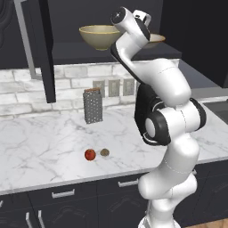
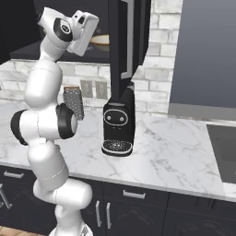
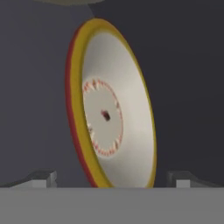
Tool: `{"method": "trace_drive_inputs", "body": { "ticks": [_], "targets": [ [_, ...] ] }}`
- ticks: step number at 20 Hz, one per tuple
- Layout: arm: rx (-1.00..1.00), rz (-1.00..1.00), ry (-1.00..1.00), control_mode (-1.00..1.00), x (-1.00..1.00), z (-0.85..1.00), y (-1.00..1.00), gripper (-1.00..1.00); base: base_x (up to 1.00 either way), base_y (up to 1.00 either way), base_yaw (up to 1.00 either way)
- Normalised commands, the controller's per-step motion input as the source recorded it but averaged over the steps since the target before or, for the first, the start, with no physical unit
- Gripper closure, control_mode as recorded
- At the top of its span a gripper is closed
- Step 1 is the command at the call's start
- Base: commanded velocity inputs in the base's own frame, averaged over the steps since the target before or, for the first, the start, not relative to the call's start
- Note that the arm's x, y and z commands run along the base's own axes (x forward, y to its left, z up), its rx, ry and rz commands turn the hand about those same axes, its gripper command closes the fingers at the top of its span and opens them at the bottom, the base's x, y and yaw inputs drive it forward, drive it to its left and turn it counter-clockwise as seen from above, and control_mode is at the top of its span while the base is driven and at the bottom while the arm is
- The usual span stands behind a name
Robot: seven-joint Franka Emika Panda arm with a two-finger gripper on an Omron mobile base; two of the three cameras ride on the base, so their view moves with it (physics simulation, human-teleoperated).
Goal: Pick both bowls and place them on the counter. Then place the garlic in one bowl and place the apple in the other bowl.
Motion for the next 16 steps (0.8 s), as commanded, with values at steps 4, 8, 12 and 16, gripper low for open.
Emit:
{"method": "trace_drive_inputs", "body": {
  "ticks": [4,8,12,16],
  "targets": [
    [0.00,0.00,0.01,-1.00,0.03,-0.24,-0.15,-1.00,0.00,0.00,0.00],
    [0.00,0.00,0.03,-1.00,0.10,-0.29,-0.18,-1.00,0.00,0.00,0.00],
    [0.00,0.00,0.05,-1.00,0.17,-0.34,-0.20,-1.00,0.00,0.00,0.00],
    [0.00,0.00,0.05,-1.00,0.25,-0.40,-0.31,-1.00,0.00,0.00,0.00]
  ]
}}
